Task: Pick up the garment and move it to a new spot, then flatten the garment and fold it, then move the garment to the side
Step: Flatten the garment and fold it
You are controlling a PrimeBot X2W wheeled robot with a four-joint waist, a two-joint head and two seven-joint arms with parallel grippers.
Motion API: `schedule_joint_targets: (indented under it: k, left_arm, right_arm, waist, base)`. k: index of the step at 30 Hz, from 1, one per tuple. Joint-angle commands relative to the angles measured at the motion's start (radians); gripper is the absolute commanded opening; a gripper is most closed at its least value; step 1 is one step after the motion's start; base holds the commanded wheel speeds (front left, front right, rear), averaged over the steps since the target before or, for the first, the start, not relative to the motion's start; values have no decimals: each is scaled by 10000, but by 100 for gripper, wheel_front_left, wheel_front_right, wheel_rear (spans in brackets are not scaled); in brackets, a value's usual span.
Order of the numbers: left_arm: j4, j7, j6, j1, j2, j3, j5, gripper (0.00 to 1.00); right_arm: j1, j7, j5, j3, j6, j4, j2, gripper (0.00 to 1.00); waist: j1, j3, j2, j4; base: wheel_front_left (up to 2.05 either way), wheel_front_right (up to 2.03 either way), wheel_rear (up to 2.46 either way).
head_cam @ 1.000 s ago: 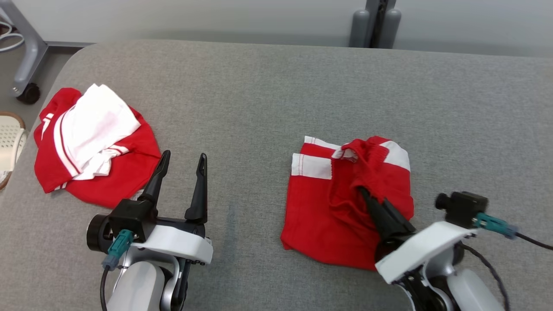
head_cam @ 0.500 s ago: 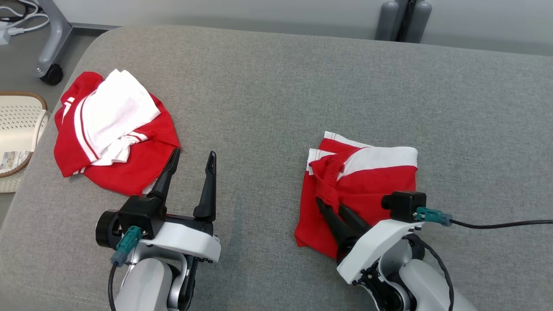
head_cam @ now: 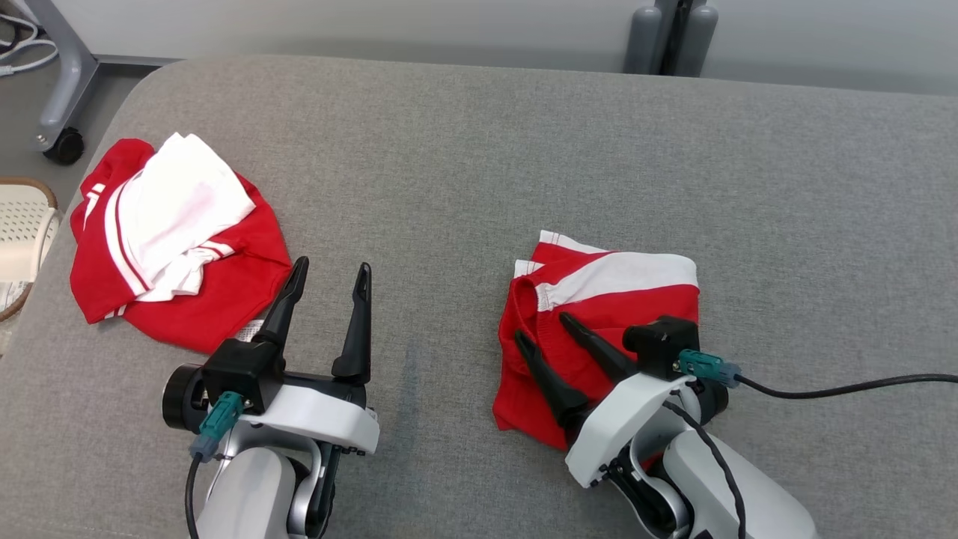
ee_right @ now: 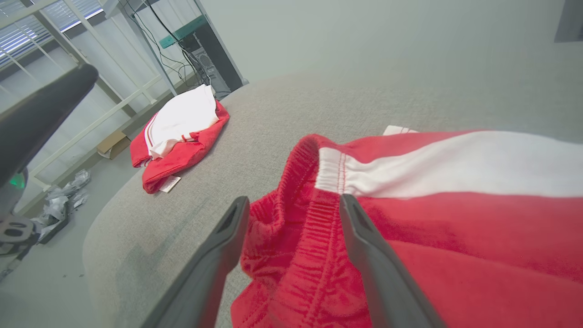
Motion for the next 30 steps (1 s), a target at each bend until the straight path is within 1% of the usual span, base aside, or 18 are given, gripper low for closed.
schedule_joint_targets:
  k: [1, 4, 8, 13, 18, 24, 30]
  left_arm:
    - [-4, -46, 4, 43, 46, 73, 81, 100]
    - [32, -46, -1, 103, 125, 175, 81, 100]
    - [40, -46, 95, 192, 284, 329, 172, 100]
    - [-37, -46, 277, 430, 533, 523, 260, 100]
    - [-159, 13, 405, 650, 794, 621, 313, 100]
    - [-471, 260, 572, 1088, 1051, 694, 305, 100]
    - [-927, 450, 786, 1735, 1166, 708, 298, 100]
  right_arm:
    - [31, -128, -343, -217, 7, -15, -41, 100]
    - [335, -262, -984, -674, 7, -403, -42, 100]
    - [990, -565, -1540, -1510, 6, -1500, -252, 100]
    - [2067, -893, -2033, -2988, 7, -3103, -540, 100]
    - [2985, -1035, -2643, -4527, 7, -4211, -665, 100]
    - [3731, -1097, -3184, -5744, 7, -4692, -710, 100]
    - [4379, -959, -3386, -6213, 7, -4751, -779, 100]
  waist:
    - [0, -65, 0, -94]
    - [0, -156, 0, -243]
    - [0, -271, 0, -503]
    - [0, -425, 0, -863]
    - [0, -602, 0, -1157]
    - [0, -902, 0, -1373]
    - [0, -1231, 0, -1439]
  base:
    - [0, 0, 0]
    - [0, 0, 0]
    - [0, 0, 0]
    - [0, 0, 0]
    - [0, 0, 0]
    - [0, 0, 0]
    - [0, 0, 0]
